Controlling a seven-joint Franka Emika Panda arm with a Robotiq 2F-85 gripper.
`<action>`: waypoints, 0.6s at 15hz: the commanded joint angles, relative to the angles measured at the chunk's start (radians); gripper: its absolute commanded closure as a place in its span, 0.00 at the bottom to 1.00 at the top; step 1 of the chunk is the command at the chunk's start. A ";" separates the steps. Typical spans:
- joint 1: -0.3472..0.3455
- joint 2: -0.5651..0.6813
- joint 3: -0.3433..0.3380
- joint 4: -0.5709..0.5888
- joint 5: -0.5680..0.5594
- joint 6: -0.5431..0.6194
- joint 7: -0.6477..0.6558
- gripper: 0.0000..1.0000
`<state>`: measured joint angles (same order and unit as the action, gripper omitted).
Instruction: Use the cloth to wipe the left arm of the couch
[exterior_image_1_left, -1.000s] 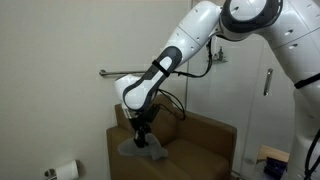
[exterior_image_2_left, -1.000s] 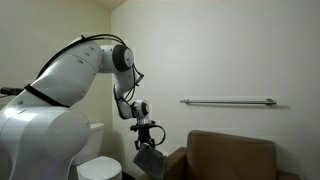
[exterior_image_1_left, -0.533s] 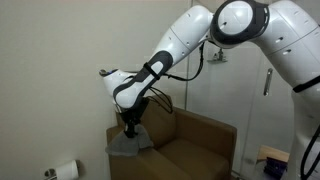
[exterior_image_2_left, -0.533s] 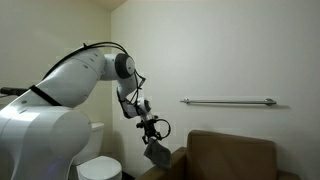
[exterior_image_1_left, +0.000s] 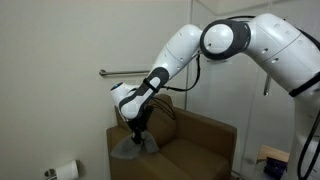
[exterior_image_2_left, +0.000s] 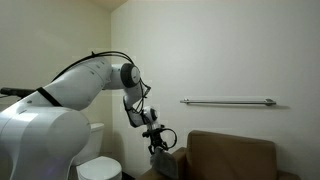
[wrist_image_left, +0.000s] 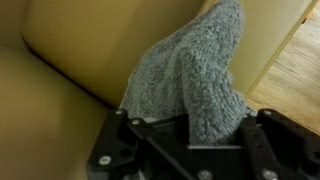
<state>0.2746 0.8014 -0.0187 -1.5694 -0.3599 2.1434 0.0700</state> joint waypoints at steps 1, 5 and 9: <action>-0.011 0.027 0.014 0.043 0.015 -0.074 -0.020 0.71; -0.017 0.035 0.017 0.063 0.020 -0.147 -0.019 0.46; -0.031 0.037 0.023 0.061 0.030 -0.176 -0.026 0.20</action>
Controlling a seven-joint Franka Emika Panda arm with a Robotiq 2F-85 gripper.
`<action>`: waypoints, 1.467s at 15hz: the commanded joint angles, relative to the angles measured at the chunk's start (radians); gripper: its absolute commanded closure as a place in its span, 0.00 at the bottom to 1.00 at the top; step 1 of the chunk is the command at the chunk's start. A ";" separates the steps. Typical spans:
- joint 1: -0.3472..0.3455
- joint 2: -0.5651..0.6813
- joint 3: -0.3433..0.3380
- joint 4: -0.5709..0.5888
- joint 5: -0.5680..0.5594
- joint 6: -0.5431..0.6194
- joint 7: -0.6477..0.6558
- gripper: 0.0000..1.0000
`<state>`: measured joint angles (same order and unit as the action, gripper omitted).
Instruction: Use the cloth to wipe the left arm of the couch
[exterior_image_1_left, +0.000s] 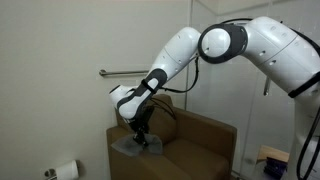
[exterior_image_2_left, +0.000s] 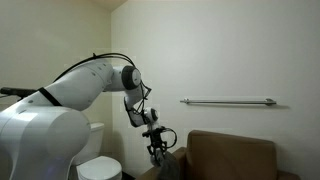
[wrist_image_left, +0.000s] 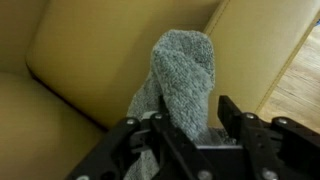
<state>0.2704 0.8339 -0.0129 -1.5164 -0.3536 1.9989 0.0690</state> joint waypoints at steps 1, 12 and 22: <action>-0.030 0.004 0.018 0.004 0.025 -0.031 -0.027 0.14; -0.029 -0.040 0.029 -0.001 0.015 -0.025 -0.032 0.00; -0.041 -0.343 0.035 -0.068 0.004 -0.055 -0.015 0.00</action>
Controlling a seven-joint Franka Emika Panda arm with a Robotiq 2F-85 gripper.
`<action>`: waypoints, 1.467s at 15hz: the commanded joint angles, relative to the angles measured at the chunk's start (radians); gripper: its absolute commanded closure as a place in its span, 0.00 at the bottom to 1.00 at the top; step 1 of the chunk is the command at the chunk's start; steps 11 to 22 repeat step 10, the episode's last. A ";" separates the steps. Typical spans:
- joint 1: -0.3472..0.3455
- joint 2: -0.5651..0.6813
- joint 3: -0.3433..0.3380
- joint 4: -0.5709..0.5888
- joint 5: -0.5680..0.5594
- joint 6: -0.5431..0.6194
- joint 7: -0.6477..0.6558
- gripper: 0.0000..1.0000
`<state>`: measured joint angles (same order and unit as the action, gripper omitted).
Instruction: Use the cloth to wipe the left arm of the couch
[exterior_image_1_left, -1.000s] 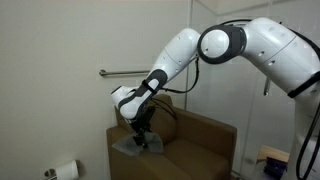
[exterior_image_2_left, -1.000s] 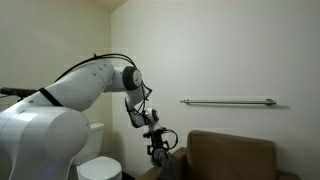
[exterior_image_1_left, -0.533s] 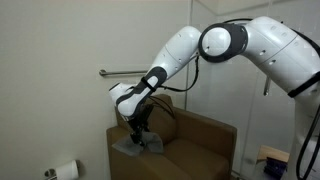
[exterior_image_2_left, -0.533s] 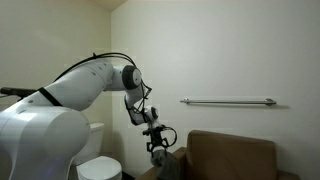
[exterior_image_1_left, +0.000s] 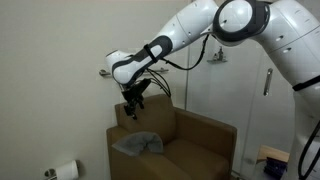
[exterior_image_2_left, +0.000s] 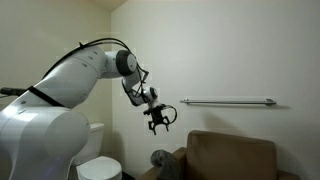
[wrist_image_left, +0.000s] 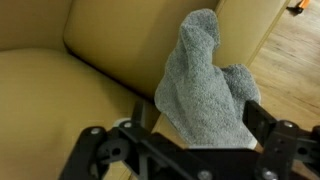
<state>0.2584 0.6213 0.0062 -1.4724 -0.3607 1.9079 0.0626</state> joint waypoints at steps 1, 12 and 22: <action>-0.045 -0.168 0.023 -0.150 0.028 0.063 -0.013 0.00; -0.075 -0.199 0.031 -0.173 0.073 0.109 -0.014 0.00; -0.075 -0.199 0.031 -0.173 0.073 0.109 -0.014 0.00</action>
